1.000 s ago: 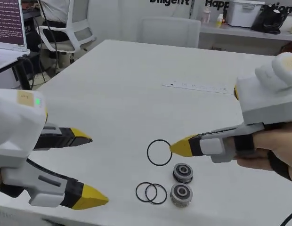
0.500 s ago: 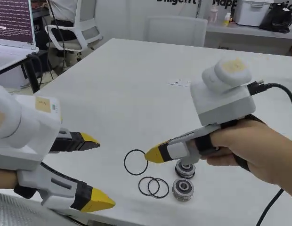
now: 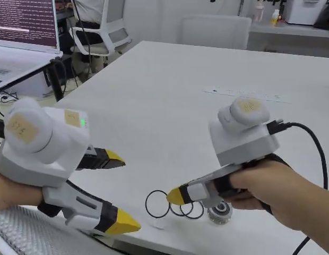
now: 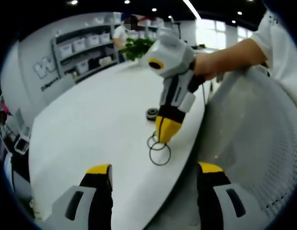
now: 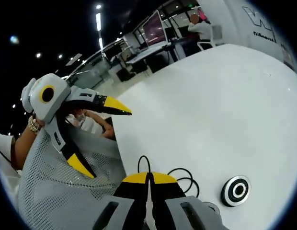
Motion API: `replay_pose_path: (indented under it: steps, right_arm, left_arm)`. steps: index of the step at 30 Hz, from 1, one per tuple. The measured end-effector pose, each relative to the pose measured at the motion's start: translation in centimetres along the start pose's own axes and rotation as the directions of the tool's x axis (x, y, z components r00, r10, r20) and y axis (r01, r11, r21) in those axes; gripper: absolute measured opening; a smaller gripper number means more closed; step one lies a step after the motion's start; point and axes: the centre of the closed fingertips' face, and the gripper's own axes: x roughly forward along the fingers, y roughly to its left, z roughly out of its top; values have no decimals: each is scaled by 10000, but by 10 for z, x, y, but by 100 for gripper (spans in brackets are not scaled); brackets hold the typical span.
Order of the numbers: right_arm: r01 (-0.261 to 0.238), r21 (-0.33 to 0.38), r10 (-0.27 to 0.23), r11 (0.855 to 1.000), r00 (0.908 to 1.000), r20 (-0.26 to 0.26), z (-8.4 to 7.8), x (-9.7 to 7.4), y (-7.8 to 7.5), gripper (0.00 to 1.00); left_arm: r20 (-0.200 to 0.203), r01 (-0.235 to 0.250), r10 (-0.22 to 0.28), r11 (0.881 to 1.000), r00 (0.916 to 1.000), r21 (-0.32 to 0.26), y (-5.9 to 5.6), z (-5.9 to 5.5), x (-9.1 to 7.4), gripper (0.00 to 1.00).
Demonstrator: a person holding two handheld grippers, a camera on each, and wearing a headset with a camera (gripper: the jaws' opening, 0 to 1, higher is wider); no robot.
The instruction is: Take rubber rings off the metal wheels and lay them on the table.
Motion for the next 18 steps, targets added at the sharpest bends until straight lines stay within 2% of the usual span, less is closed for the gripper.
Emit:
replay_pose_path:
  steps: [8,13,18]
  right_arm:
    - [268,350,-264,9990,9996,-97,-9,4,-14,0]
    - [566,-195,-575,9982,9972,-484,-17,7,-20,0]
    - [682,-551,-712,9961,9960,-543,-19,10,-21,0]
  left_arm:
    - [51,-139,141,9995,9999,-288,3,0,-1,72]
    - [282,-414,420,9989,9987,-199,6,5,-2,69]
    - [252,-474,480,9986,9985,-236,7,4,-2,68]
